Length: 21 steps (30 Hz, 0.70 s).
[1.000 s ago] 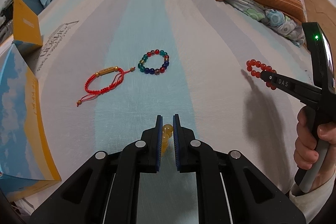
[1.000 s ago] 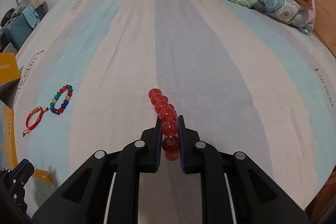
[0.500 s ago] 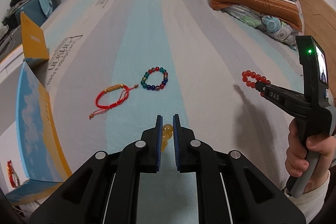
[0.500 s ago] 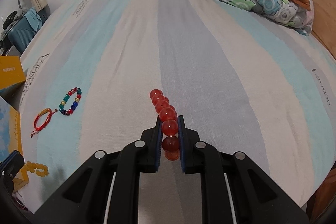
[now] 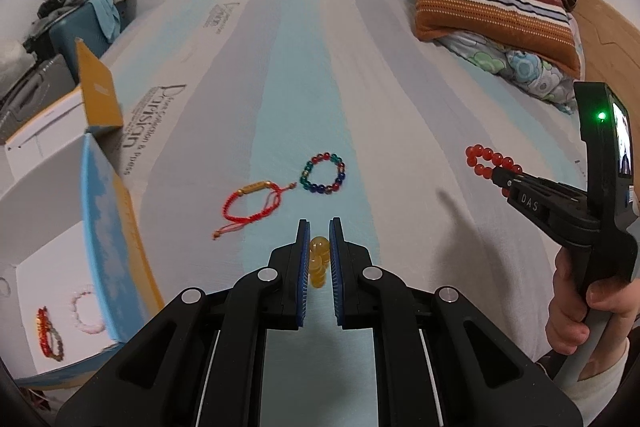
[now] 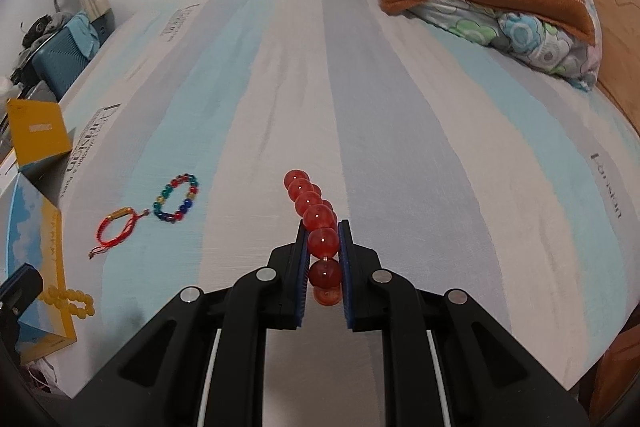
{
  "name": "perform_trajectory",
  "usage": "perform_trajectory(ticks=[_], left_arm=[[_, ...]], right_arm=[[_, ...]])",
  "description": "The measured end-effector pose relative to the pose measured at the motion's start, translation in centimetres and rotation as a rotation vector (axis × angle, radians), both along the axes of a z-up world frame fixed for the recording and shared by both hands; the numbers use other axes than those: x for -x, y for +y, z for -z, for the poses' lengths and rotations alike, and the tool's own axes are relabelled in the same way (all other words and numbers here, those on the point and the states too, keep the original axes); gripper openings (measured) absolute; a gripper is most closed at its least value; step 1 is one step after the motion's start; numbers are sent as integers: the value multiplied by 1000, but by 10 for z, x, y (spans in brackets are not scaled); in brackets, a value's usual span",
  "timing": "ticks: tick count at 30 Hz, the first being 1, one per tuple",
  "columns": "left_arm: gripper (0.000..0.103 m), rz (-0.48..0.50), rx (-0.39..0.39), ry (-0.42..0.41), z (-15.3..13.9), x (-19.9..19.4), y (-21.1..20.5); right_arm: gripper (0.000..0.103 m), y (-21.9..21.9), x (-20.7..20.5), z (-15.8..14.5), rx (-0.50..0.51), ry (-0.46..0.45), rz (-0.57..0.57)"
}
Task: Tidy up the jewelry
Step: 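Carry the red bead and amber bracelets over the white box with both tools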
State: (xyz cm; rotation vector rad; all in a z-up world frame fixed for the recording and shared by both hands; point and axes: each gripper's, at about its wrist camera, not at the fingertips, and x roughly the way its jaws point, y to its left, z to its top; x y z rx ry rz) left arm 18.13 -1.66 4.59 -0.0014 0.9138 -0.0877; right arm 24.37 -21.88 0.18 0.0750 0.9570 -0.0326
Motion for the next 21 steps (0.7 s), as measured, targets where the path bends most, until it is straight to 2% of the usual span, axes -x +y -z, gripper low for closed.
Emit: perform_trajectory(ticks=[11,21], left_arm=[[9,-58,-14,-39,-26,18,39],[9,-136,-20,-73,-52,40,95]], right_arm=[[13,49,12,-16,-6,-24,-70],[13,115,18,-33,-3,-45,-156]])
